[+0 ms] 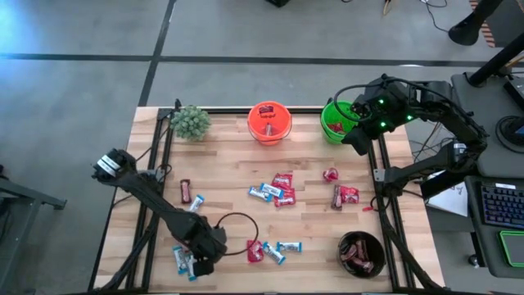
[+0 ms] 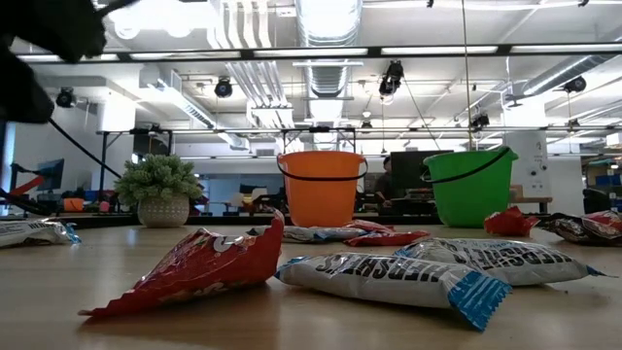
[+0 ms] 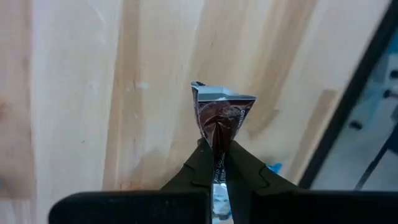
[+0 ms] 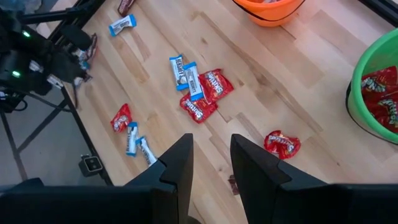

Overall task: Organize candy in baskets
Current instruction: Put the brown chocolate bar into the black bucket

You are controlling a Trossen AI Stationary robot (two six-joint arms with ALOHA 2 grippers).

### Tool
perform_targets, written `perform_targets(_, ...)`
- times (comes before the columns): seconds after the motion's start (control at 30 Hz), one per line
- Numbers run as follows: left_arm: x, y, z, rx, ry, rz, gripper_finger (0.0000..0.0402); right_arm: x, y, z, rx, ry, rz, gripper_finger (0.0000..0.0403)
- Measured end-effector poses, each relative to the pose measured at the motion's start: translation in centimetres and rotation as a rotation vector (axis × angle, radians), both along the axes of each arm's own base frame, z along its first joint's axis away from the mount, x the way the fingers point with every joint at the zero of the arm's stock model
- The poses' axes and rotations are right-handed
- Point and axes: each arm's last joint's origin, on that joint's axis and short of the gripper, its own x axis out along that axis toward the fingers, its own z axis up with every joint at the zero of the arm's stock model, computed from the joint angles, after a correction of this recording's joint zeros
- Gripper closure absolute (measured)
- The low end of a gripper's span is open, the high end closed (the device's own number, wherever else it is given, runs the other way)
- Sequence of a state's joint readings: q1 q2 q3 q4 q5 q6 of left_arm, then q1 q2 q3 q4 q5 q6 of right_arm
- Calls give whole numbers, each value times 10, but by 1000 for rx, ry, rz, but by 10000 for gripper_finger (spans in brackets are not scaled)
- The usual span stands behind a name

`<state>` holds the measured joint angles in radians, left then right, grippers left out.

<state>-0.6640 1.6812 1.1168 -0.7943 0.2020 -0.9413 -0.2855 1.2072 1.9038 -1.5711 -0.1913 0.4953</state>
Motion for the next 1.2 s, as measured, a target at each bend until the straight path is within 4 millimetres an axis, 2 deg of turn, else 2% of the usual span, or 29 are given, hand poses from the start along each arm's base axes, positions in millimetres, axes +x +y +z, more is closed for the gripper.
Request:
perform_targets(0.2,-7,11,32,2,-123,91,401,0,0,0,-22,-2,30,305)
perform_targets(0.47,-12,40,72,72,-365,244,401,-1,0,0,-31,-3,42,305)
perform_targets(0.7,-14,63,95,173,-551,301,401,-1,0,0,-36,-2,41,305)
perform_targets(0.97,1,82,111,270,-754,289,401,7,-3,-5,-61,32,20,305)
perform_targets(1.2,23,106,125,382,-940,278,401,34,-10,-18,-20,95,46,295)
